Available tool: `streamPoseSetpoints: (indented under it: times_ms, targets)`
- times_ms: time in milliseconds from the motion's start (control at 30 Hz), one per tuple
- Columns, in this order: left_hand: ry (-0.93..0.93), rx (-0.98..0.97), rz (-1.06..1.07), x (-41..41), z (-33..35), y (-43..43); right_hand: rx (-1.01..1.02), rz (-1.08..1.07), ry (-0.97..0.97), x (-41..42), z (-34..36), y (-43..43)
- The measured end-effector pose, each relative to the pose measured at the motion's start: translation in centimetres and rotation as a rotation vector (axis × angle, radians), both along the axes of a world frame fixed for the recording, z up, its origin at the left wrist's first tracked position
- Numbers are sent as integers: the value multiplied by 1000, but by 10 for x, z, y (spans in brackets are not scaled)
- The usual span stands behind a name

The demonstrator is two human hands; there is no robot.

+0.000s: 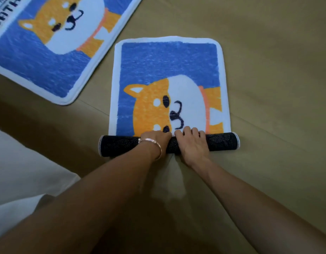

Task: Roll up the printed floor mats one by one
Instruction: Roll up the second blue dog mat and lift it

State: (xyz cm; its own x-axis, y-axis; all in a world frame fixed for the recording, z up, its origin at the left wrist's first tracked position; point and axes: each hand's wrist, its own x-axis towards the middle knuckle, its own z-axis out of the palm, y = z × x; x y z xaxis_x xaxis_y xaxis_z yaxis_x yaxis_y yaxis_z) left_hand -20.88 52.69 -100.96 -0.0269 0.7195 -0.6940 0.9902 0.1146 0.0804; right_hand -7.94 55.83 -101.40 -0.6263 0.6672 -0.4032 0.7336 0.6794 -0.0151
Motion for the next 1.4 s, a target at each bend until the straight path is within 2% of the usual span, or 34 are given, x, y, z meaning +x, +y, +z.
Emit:
streamPoseSetpoints:
  times_ms: [100, 233, 300, 367, 433, 500, 567, 633, 700, 767, 867, 933, 1033, 1133, 1200, 1333, 1400]
  targets:
    - [-64, -108, 4, -4, 4, 13, -16, -9, -5, 3, 2, 3]
    - [57, 132, -81, 8, 4, -17, -279, 13, -168, -4, 5, 22]
    - [43, 123, -90, 10, 1, -23, -396, 36, -225, -5, 5, 24]
    - [-18, 36, -43, 6, 2, -14, -337, 51, -162, -1, 3, 19]
    - [-65, -46, -34, 3, 3, -3, -184, 68, -44, 8, 1, 9]
    - [-74, -63, -53, 2, 5, 1, -98, 96, 21, 14, -1, 2]
    - [-46, 13, -72, 3, 8, -4, -152, 80, 9, 14, 1, 4]
    - [22, 139, -121, 7, 8, -14, -297, 24, -9, 10, 2, 14]
    - [49, 172, -134, 10, 7, -19, -411, 4, -19, 6, 4, 23]
    - [37, 91, -95, 10, 9, -12, -343, 37, -4, 7, 3, 19]
    - [-70, -94, -95, 6, 10, 5, -75, 66, 46, 17, -5, -1]
    - [-139, -151, -90, 3, 11, 9, -66, 45, 57, 19, -7, -4]
    - [-167, -9, -52, -3, 11, -3, -266, -18, 27, 13, 0, 12]
    - [-60, 110, -102, -12, 9, -14, -384, -28, 6, 6, 7, 25]
    - [-48, 85, -79, -16, 6, -17, -334, -9, 10, 4, 6, 20]
    - [-111, -10, -34, -18, 4, -12, -38, 108, 70, 10, -7, -6]
    - [-81, 50, -50, -18, 5, -16, -36, 92, 68, 10, -8, -5]
